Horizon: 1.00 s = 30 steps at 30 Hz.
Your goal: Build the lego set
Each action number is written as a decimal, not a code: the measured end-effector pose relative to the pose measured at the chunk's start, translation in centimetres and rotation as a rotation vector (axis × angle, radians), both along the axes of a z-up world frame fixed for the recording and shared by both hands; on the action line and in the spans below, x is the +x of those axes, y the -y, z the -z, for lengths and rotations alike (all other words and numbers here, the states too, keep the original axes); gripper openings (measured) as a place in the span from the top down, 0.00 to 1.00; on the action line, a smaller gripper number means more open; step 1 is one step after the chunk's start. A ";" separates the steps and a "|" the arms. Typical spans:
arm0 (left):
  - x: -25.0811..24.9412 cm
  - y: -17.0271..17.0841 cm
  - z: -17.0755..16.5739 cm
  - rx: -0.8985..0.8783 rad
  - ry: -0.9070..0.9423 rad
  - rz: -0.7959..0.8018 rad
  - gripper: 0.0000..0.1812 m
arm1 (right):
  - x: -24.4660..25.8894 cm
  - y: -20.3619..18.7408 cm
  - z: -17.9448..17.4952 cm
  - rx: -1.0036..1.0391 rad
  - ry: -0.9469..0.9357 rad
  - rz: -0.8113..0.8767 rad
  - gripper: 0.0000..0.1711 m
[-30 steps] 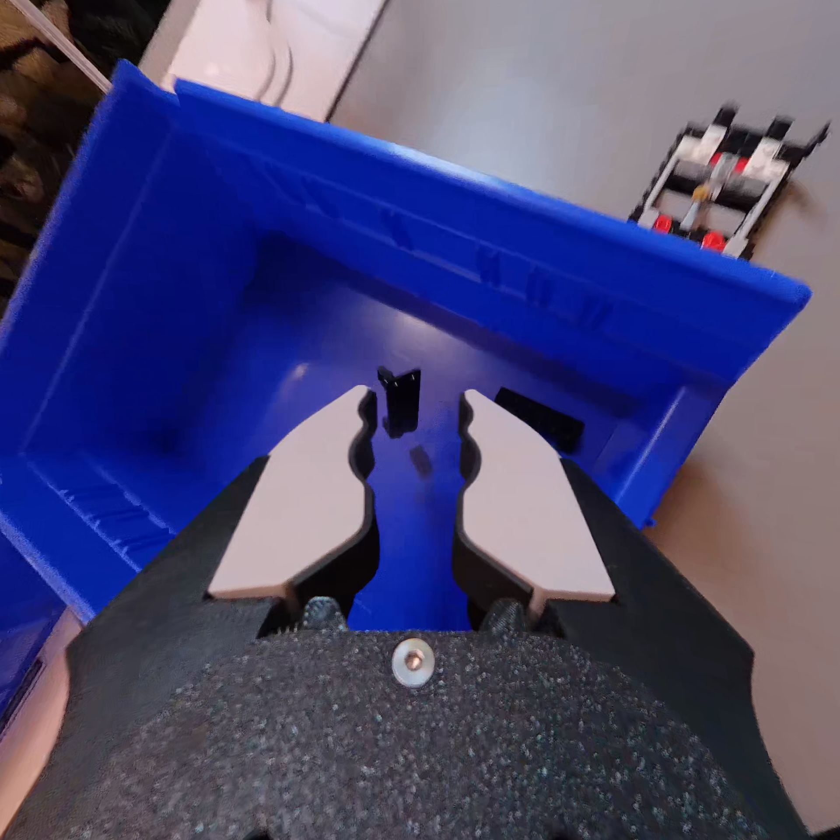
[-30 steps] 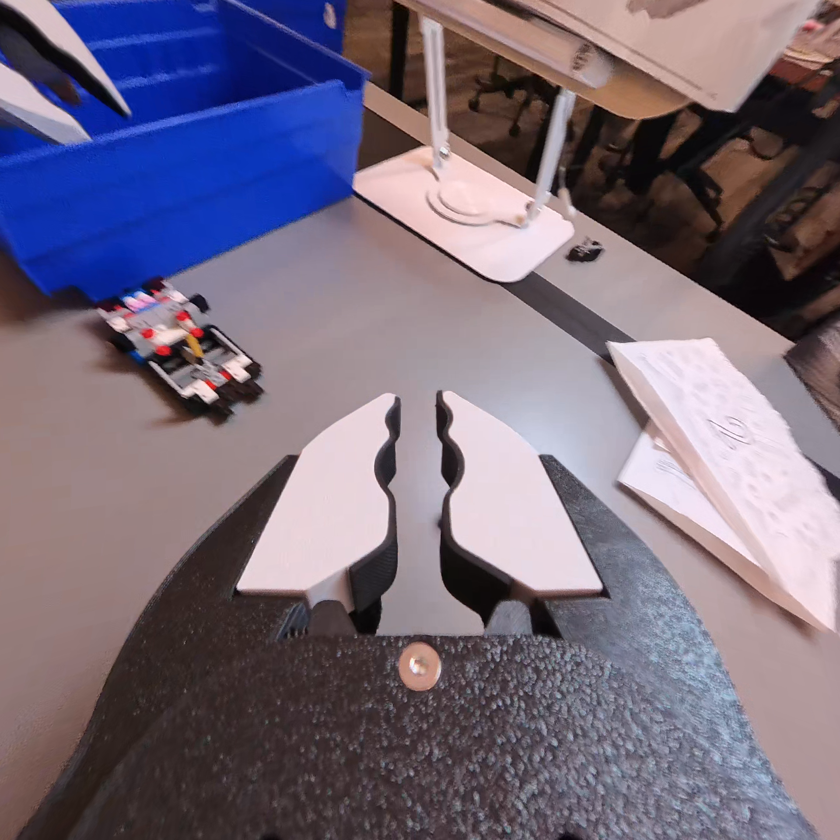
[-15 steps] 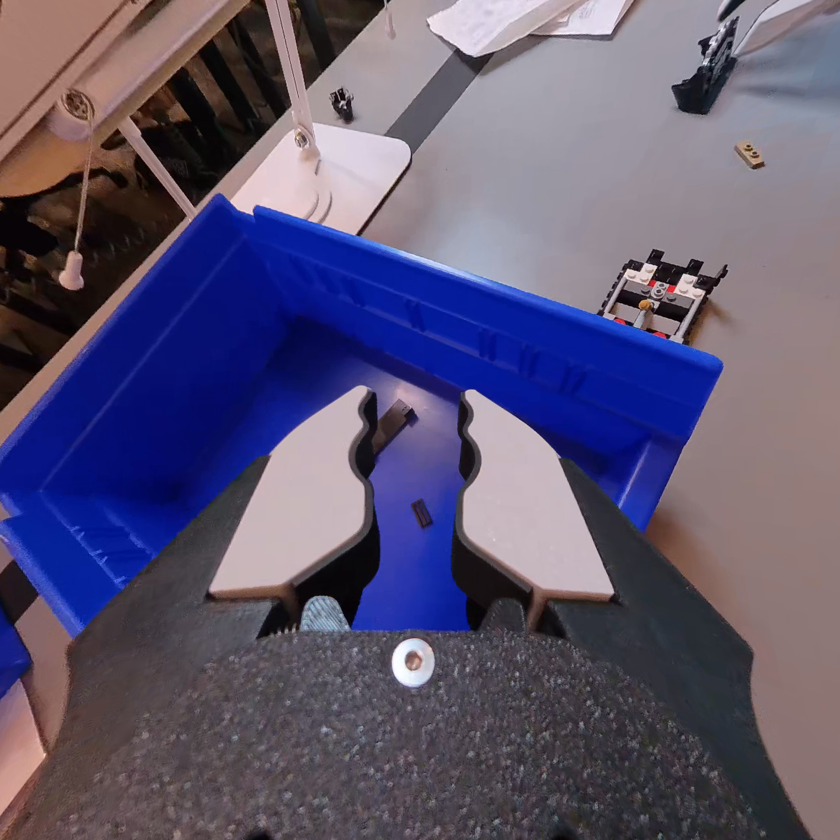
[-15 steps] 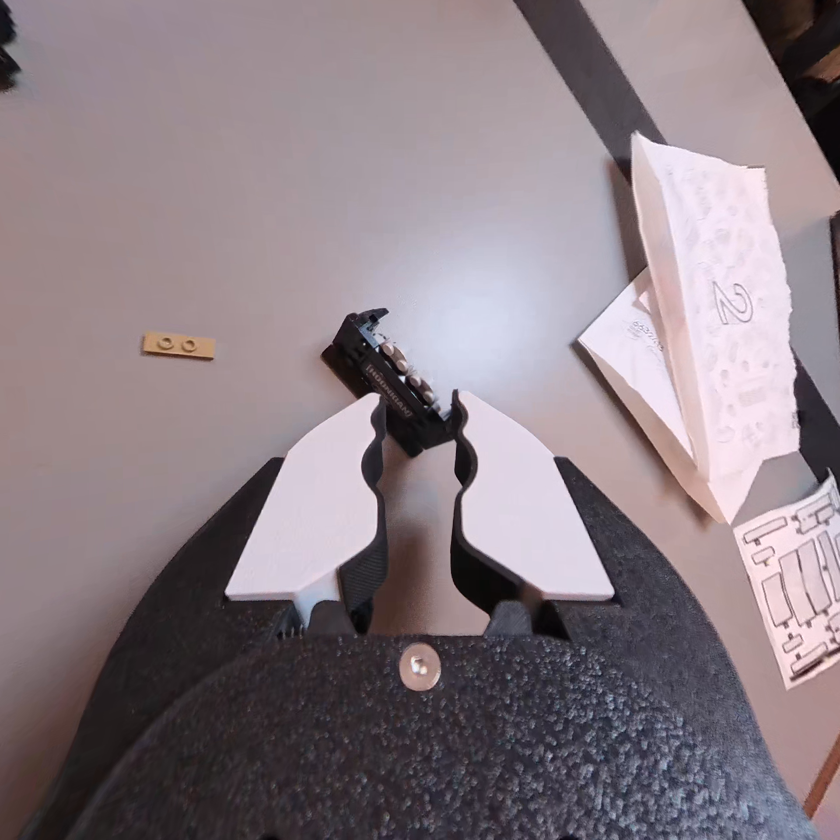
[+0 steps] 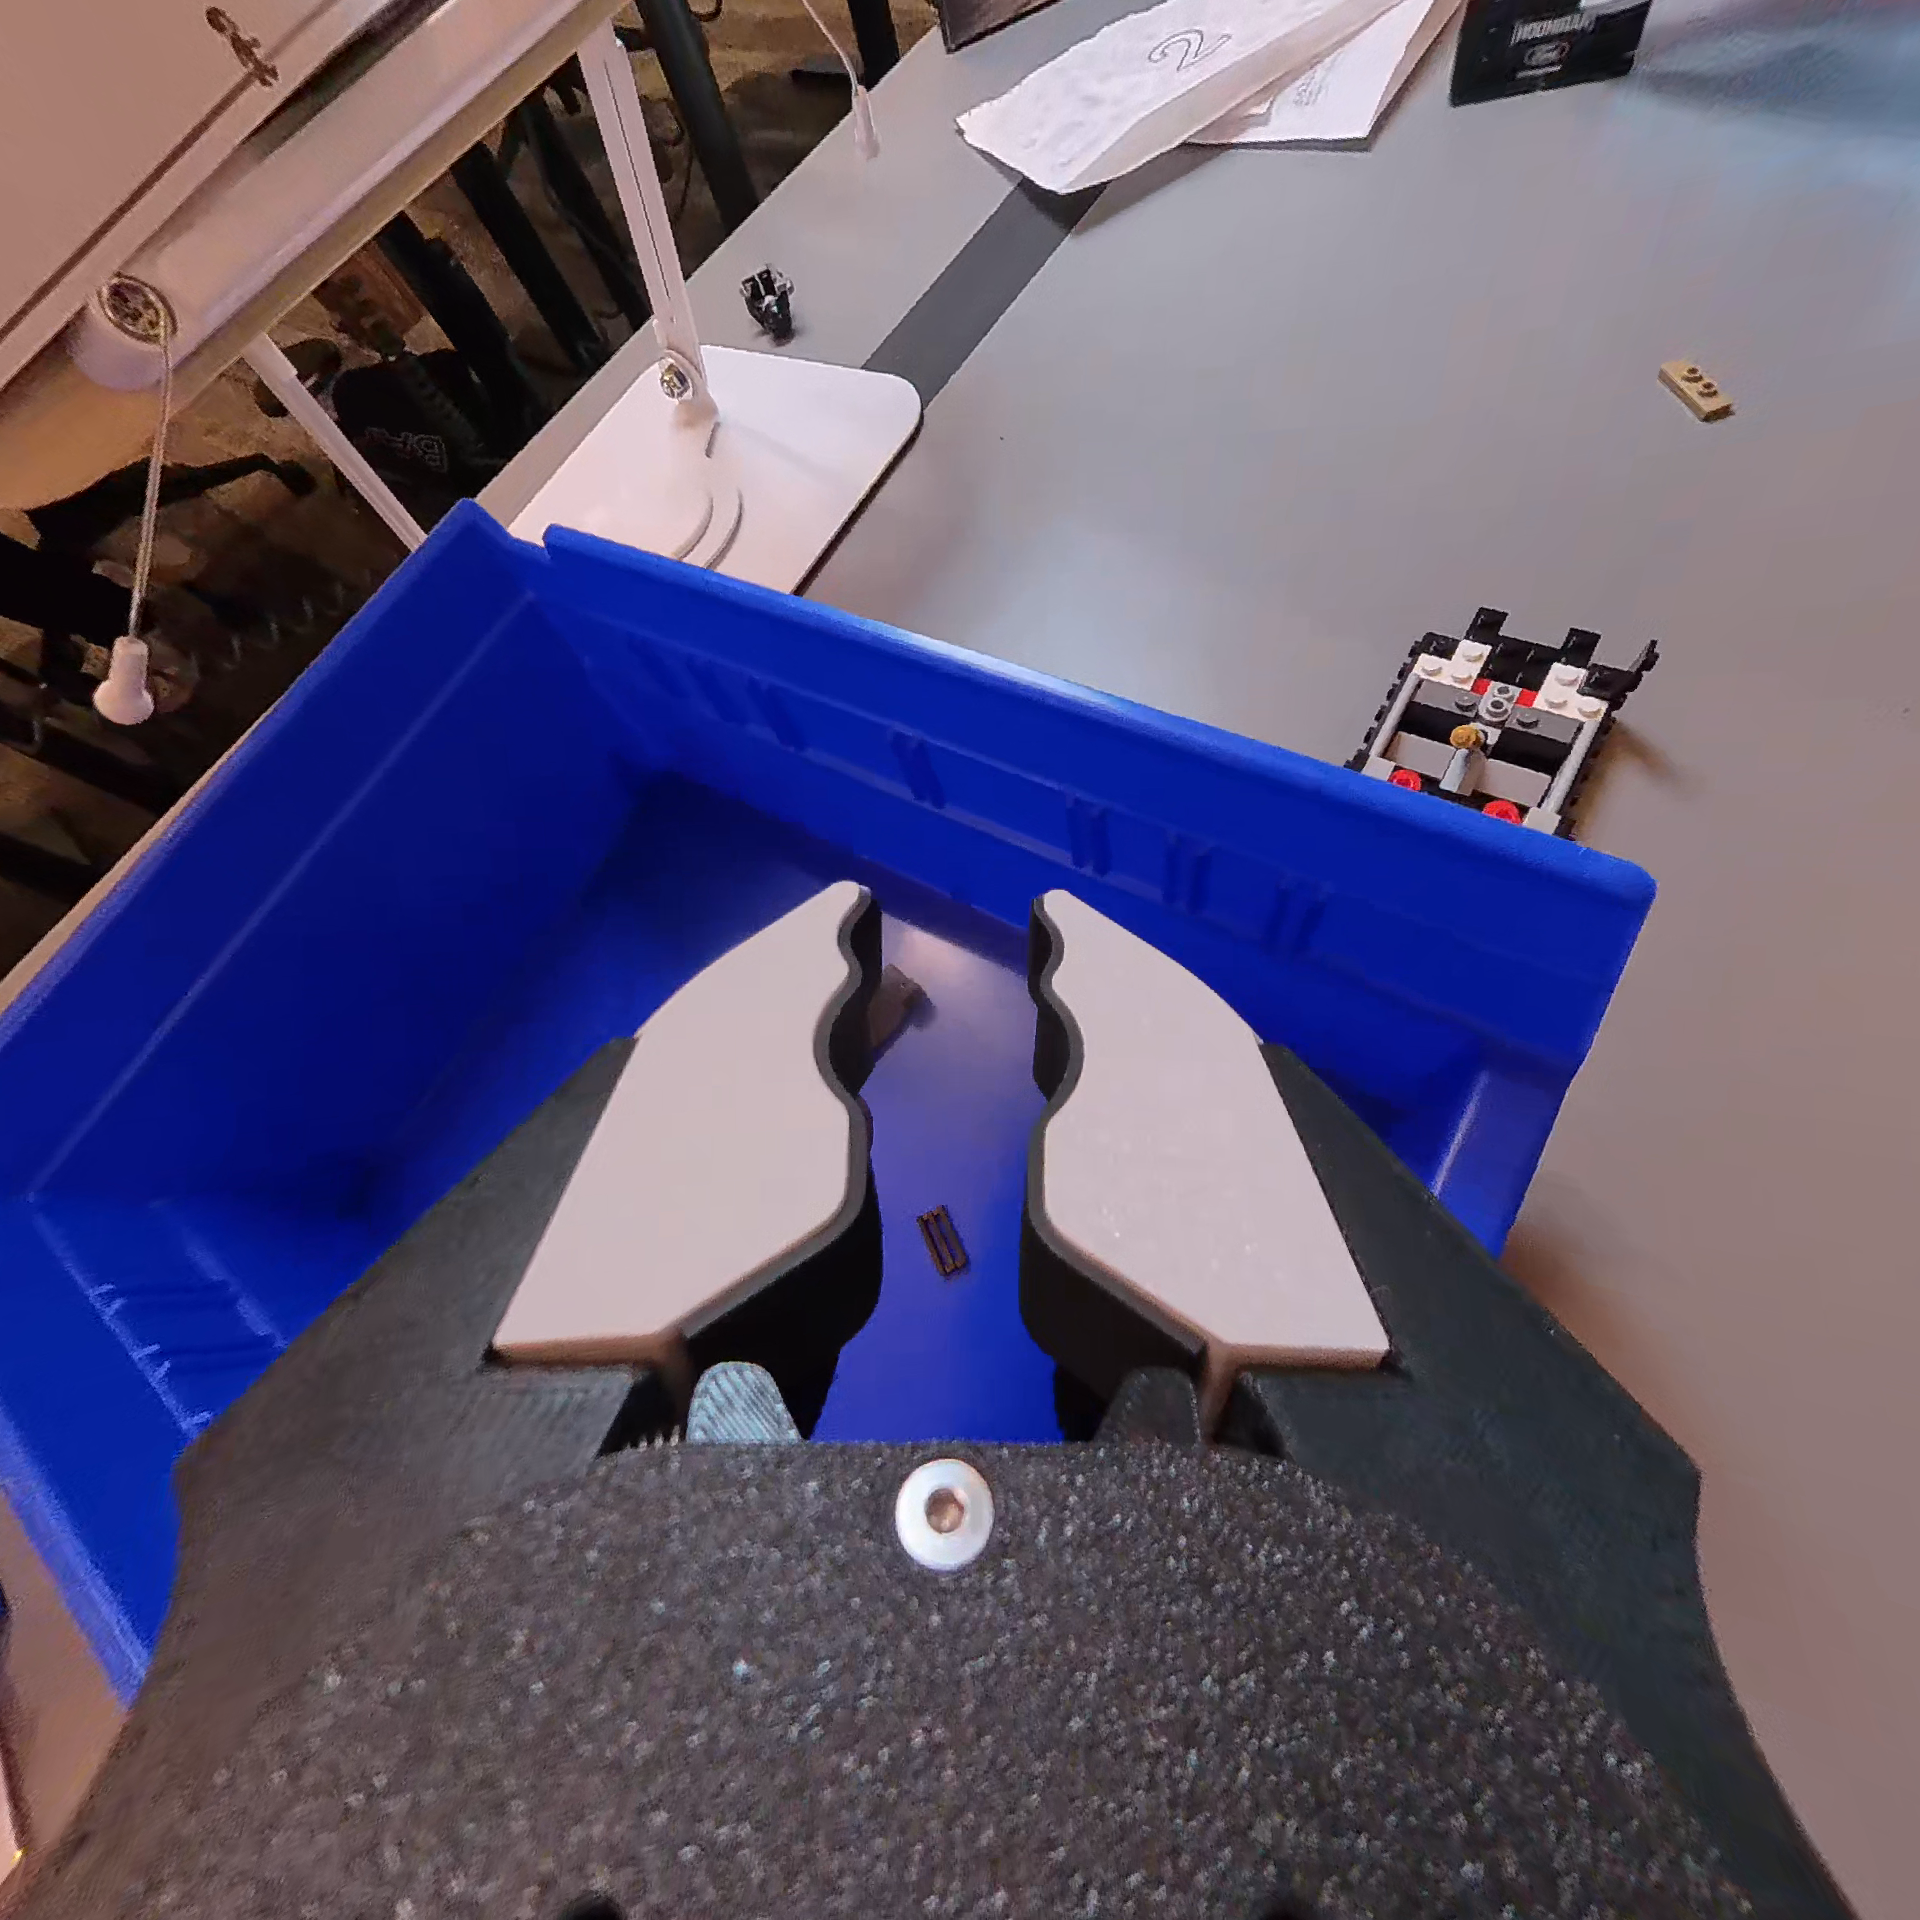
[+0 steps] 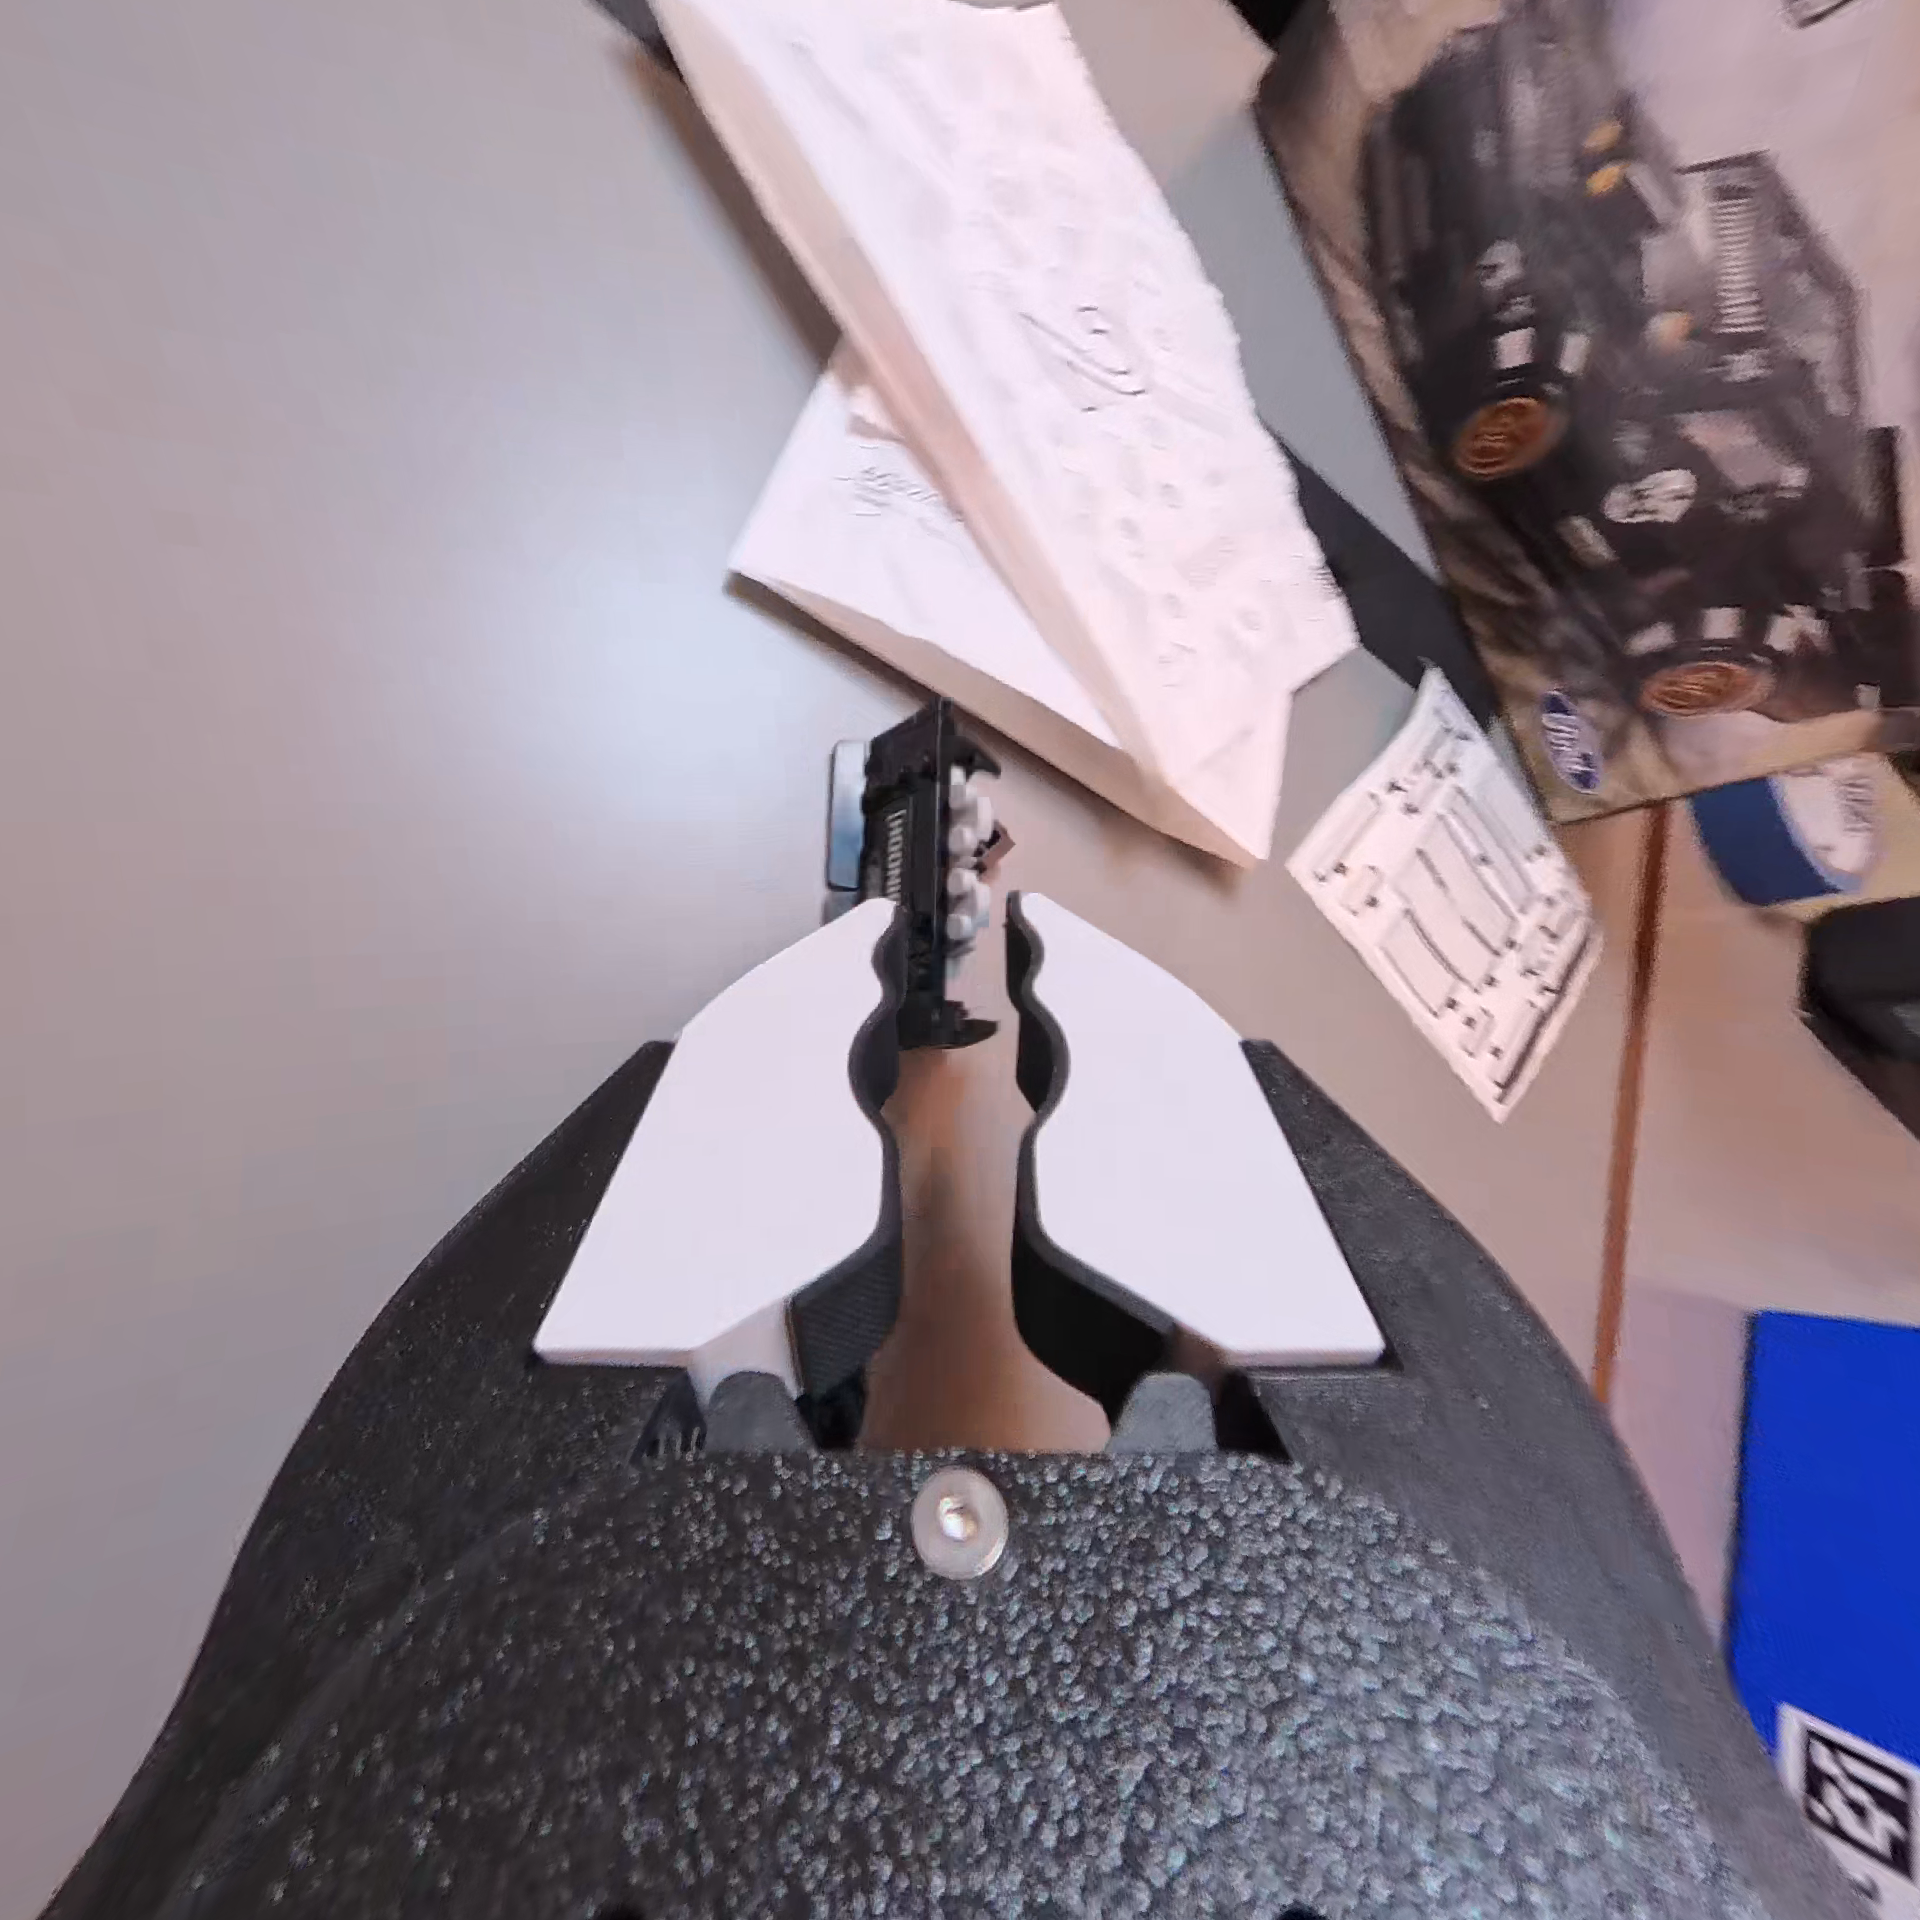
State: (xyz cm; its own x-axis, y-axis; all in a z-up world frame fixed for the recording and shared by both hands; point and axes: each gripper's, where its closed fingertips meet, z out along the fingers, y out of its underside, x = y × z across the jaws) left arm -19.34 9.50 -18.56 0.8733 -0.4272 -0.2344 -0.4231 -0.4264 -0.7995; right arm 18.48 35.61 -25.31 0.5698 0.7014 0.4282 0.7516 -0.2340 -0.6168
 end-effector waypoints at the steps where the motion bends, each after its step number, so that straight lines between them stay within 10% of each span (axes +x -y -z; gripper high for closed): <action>1: 0.1 0.0 -0.1 0.006 -0.002 0.000 0.85 | 0.1 -0.1 -0.7 0.040 0.002 0.015 0.88; 6: 0.3 -0.4 -0.5 0.045 0.010 -0.010 0.88 | -5.5 5.7 -4.5 -0.005 -0.100 -0.241 0.89; 12: 0.1 -0.9 -0.9 0.111 0.000 -0.029 0.89 | -9.2 15.9 0.8 -0.423 0.046 -0.558 0.82; 30: -1.0 -0.7 -0.1 0.112 0.044 -0.059 0.91 | -8.5 15.9 2.5 -0.474 0.156 -0.478 0.86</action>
State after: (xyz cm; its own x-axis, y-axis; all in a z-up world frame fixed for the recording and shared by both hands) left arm -20.36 10.24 -18.47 0.9067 -0.3478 -0.2388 -0.3635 -0.3566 -0.8606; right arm 10.01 19.66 -27.85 0.1080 0.9920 0.0651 0.9110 -0.0725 -0.4059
